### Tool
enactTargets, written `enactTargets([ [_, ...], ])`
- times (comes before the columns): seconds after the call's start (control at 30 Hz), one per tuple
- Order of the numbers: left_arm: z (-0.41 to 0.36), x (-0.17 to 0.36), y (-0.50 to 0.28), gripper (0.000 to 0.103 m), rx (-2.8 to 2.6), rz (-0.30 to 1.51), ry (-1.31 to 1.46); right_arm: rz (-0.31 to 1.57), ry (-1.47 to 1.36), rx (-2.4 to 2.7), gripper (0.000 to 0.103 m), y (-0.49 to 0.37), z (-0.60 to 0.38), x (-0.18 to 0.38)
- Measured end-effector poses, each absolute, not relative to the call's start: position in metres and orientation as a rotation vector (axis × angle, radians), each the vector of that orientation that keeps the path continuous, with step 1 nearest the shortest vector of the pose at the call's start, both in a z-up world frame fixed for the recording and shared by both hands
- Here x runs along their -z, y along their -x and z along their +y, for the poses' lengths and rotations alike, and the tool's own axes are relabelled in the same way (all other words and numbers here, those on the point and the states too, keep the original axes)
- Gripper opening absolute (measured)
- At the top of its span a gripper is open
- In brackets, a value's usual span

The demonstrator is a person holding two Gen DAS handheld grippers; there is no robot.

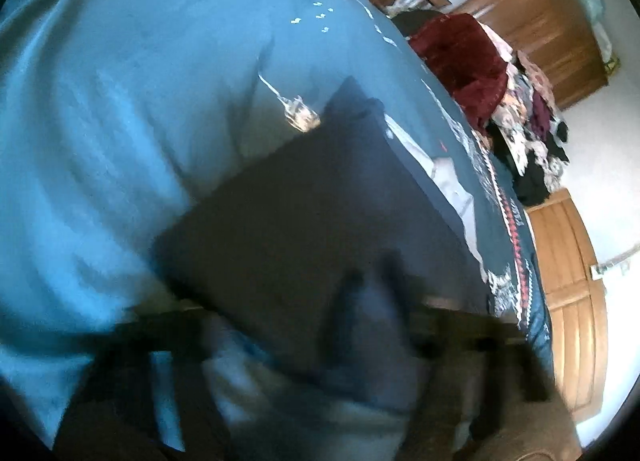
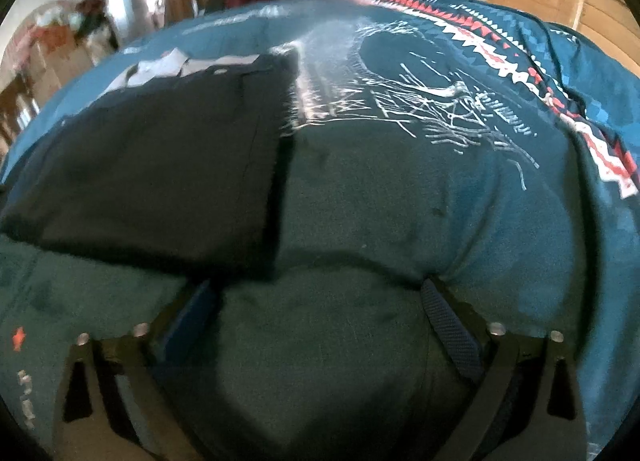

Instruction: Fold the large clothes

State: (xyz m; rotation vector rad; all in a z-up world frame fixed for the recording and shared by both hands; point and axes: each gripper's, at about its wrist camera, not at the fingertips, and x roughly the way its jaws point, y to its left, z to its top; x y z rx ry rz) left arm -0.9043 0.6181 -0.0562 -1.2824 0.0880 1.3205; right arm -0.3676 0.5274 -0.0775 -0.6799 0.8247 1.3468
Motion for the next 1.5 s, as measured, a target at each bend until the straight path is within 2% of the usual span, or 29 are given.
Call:
enactTargets([
  [0.03,0.616,0.051,0.899,0.002,-1.335,0.097,1.24,0.829,0.684,-1.386,0.088,0.373,0.527,0.065],
  [0.17,0.606,0.021,0.871,0.002,-1.39,0.173,1.015,0.779,0.596,-1.56,0.09,0.415,0.554,-0.02],
  [0.27,0.602,0.0,0.845,0.002,-1.41,0.232,0.851,0.819,0.531,-1.781,0.097,0.477,0.622,-0.069],
  [0.4,0.608,-0.007,0.819,0.004,-1.401,0.311,0.719,0.955,0.612,-2.02,0.098,0.591,0.723,-0.094],
  [0.5,0.614,-0.004,0.803,0.006,-1.389,0.37,0.643,1.112,0.771,-2.121,0.098,0.685,0.788,-0.082],
  [0.67,0.613,0.0,0.796,0.009,-1.375,0.411,0.586,1.208,1.109,-2.029,0.096,0.78,0.836,-0.02],
  [0.73,0.615,0.004,0.793,0.01,-1.366,0.421,0.58,1.177,1.217,-1.993,0.096,0.801,0.841,-0.005],
  [0.8,0.618,0.007,0.791,0.01,-1.354,0.432,0.563,1.07,1.32,-1.967,0.094,0.819,0.839,0.008],
  [0.83,0.619,0.009,0.788,0.01,-1.349,0.434,0.562,0.997,1.371,-1.942,0.091,0.827,0.838,0.015],
  [0.87,0.622,0.011,0.788,0.011,-1.342,0.436,0.563,0.947,1.41,-1.93,0.079,0.832,0.838,0.022],
  [0.9,0.623,0.011,0.787,0.011,-1.339,0.439,0.564,0.927,1.451,-1.915,0.053,0.831,0.84,0.035],
  [0.93,0.626,0.012,0.787,0.011,-1.33,0.44,0.569,0.967,1.447,-1.907,0.05,0.823,0.842,0.046],
  [0.97,0.626,0.011,0.788,0.01,-1.322,0.439,0.571,1.036,1.385,-1.926,0.037,0.81,0.844,0.047],
  [1.0,0.624,0.007,0.787,0.01,-1.309,0.432,0.566,1.122,1.288,-1.967,0.015,0.791,0.844,0.043],
  [1.03,0.622,0.003,0.784,0.01,-1.292,0.426,0.557,1.189,1.173,-2.023,0.011,0.77,0.84,0.033],
  [1.23,0.602,-0.024,0.722,0.008,-1.05,0.4,0.482,1.254,0.644,-2.027,0.006,0.59,0.774,-0.02],
  [1.37,0.594,-0.022,0.647,0.008,-0.861,0.464,0.451,1.311,0.462,-1.877,0.006,0.466,0.734,-0.009],
  [1.5,0.594,-0.01,0.588,0.008,-0.754,0.547,0.44,1.384,0.365,-1.796,0.006,0.392,0.715,0.014],
])
